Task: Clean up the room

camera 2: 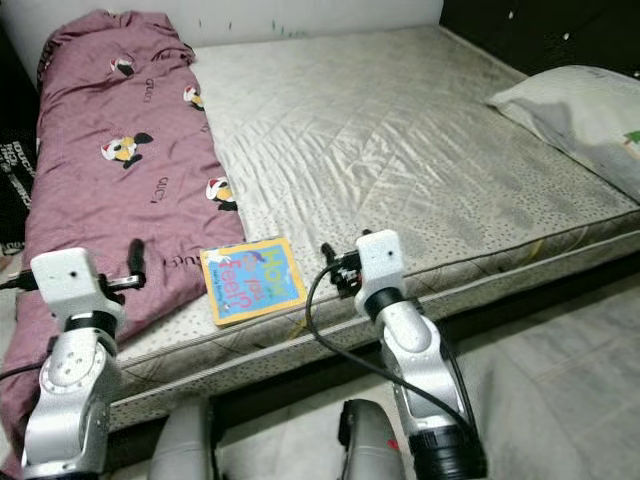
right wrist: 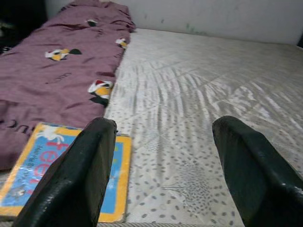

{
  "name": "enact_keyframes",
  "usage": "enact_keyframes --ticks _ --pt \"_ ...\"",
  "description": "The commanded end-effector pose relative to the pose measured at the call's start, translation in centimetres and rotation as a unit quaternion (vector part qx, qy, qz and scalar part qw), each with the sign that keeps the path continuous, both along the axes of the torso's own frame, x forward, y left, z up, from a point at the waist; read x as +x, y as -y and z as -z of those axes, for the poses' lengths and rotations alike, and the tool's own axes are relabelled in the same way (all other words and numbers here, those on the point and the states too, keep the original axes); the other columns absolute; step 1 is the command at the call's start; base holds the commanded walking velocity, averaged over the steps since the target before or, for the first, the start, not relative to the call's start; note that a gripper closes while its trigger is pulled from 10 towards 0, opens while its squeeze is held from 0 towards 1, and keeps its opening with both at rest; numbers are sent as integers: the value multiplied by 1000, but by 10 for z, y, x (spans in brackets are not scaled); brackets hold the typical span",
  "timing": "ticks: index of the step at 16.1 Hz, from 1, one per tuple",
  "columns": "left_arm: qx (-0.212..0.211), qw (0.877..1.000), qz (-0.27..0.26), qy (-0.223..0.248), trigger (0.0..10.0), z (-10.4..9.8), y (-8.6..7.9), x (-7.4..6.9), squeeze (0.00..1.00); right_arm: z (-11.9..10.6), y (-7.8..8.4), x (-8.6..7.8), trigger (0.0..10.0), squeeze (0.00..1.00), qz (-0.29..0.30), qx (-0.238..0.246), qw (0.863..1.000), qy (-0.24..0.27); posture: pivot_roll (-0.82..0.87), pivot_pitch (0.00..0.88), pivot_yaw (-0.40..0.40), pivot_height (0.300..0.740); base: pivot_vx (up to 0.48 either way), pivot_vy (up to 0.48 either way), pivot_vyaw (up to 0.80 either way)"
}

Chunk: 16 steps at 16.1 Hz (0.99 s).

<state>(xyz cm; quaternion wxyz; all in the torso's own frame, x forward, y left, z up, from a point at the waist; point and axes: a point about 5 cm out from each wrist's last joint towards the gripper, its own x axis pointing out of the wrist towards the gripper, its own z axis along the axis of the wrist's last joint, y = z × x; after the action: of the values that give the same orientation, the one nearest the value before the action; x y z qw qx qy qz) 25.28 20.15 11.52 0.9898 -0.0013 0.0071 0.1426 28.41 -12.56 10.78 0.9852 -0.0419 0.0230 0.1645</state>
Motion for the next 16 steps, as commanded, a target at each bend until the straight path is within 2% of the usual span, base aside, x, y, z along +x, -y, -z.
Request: enact_keyframes --ticks 1,5,7,8,9,12,16 --pt "0 1000 -8 -4 10000 1 -3 3 0 -4 1 -2 10000 0 -3 4 1000 3 -57 6 -27 582 0 0 0" --pt "1 1000 -20 -10 10000 3 -13 15 0 -5 3 -11 10000 0 0 12 1000 -4 -77 33 -20 542 0 0 0" --pt "0 1000 -20 -11 10000 4 -13 17 0 -6 4 -14 10000 0 3 16 1000 -7 -82 42 -15 537 0 0 0" --pt "-9 1000 -19 -14 10000 6 -12 20 0 -6 5 -15 10000 0 4 15 1000 -12 -82 45 -14 537 0 0 0" --pt "-35 999 -21 -25 10000 11 -13 22 0 -6 6 -18 10000 0 8 16 1000 -15 -84 56 -16 537 0 0 0" --pt "-64 997 -22 -43 10000 21 -18 34 0 -13 12 -25 10000 0 13 14 1000 -17 -103 80 -30 537 0 0 0" --pt "-90 994 -20 -50 10000 24 -23 50 0 -16 25 -35 10000 0 23 12 999 -31 -134 118 -38 532 0 0 0"
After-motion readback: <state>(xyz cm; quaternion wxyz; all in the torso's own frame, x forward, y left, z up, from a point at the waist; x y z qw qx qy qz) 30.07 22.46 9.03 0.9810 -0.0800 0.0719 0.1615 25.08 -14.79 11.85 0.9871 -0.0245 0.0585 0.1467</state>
